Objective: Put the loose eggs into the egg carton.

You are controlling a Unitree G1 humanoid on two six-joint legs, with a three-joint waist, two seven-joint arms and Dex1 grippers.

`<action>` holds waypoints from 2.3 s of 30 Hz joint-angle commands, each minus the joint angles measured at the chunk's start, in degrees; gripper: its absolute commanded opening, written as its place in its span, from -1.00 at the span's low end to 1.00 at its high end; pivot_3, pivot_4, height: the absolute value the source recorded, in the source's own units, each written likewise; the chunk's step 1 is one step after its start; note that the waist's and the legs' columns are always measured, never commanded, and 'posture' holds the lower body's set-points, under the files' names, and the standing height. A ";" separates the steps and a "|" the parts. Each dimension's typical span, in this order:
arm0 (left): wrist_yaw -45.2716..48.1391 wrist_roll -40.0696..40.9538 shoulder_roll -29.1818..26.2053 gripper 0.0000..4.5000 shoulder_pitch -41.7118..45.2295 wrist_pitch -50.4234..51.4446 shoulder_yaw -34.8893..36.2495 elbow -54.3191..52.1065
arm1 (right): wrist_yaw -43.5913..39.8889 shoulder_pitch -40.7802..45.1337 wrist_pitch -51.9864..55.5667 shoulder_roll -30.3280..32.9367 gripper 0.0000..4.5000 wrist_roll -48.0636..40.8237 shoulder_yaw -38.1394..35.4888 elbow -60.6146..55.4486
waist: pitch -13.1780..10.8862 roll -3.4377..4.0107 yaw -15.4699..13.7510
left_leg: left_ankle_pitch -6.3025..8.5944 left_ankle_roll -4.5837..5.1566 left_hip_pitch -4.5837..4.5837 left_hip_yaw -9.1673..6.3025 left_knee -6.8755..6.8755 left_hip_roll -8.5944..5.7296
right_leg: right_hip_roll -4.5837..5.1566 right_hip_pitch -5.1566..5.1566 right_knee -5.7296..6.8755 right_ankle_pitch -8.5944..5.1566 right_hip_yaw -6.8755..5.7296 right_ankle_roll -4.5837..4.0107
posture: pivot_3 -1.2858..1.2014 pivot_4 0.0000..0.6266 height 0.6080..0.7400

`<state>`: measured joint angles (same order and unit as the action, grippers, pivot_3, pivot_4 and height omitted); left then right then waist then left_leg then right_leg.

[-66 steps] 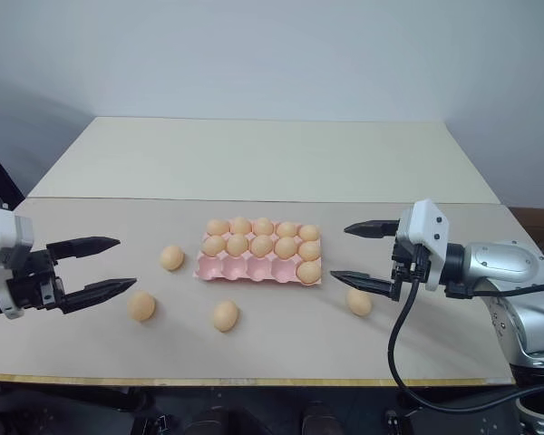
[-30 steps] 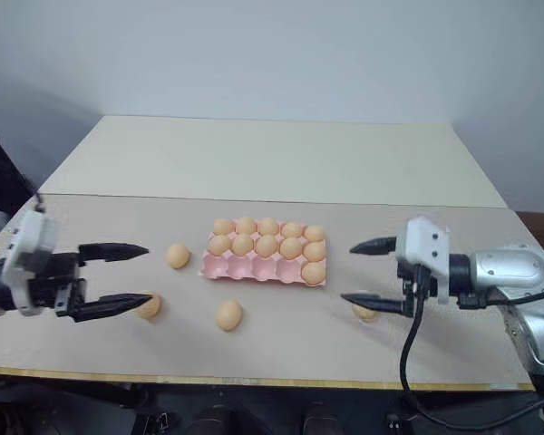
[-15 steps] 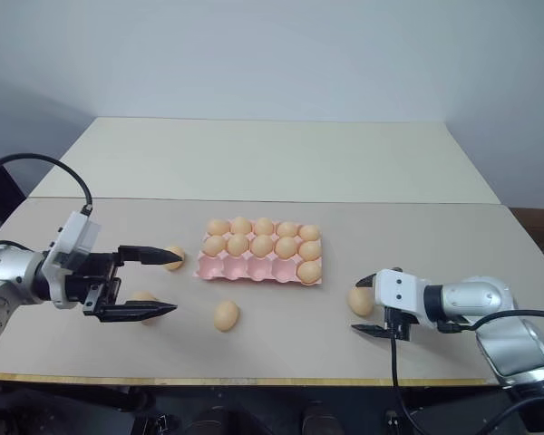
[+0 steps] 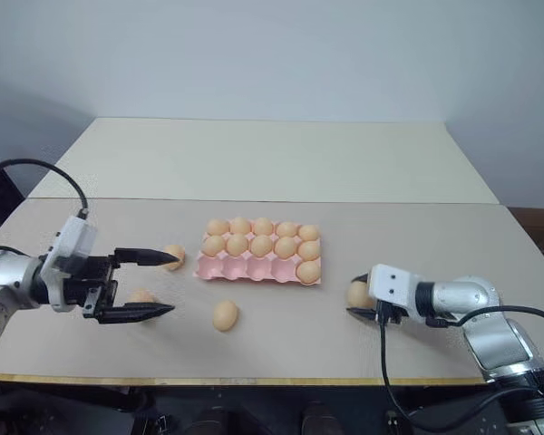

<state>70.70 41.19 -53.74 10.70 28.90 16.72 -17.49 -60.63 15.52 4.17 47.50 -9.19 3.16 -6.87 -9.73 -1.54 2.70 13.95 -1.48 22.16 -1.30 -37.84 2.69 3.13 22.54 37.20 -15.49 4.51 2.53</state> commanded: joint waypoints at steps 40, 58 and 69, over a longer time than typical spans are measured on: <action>1.49 -1.06 -3.81 1.00 -13.61 -3.00 15.63 1.16 | -11.10 -1.24 20.32 7.24 0.99 -24.93 -18.57 -15.18 | -0.02 0.03 -0.57 | 0.00 -0.01 0.00 -0.09 0.01 0.01 | 0.06 -0.07 -0.05 0.01 -0.23 -0.07 | 0.03 -0.52 1.00; 2.40 -2.08 -3.68 1.00 -13.95 -4.11 14.64 0.93 | -8.68 -2.68 18.46 8.07 0.99 -23.94 -17.54 -15.86 | -0.02 0.03 -0.33 | 0.00 -0.01 -0.06 -0.07 0.01 0.03 | 0.05 -0.15 -0.07 -0.03 -0.22 -0.07 | 0.03 -0.52 1.00; 2.44 -2.94 -3.42 1.00 -13.07 -4.90 11.24 -0.85 | -8.18 -2.41 18.02 7.96 0.99 -23.92 -16.79 -16.11 | -0.02 0.03 -0.37 | 0.00 -0.01 -0.05 -0.07 0.01 0.03 | 0.05 -0.15 -0.08 -0.03 -0.22 -0.07 | 0.03 -0.52 1.00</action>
<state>73.15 38.28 -56.79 -3.52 24.86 28.87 -16.18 -68.81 12.56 23.65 55.26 -32.76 -12.35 -21.54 -9.75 -1.52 2.34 13.95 -1.49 22.11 -1.37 -37.83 2.72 3.18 22.39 37.12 -15.52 4.29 2.46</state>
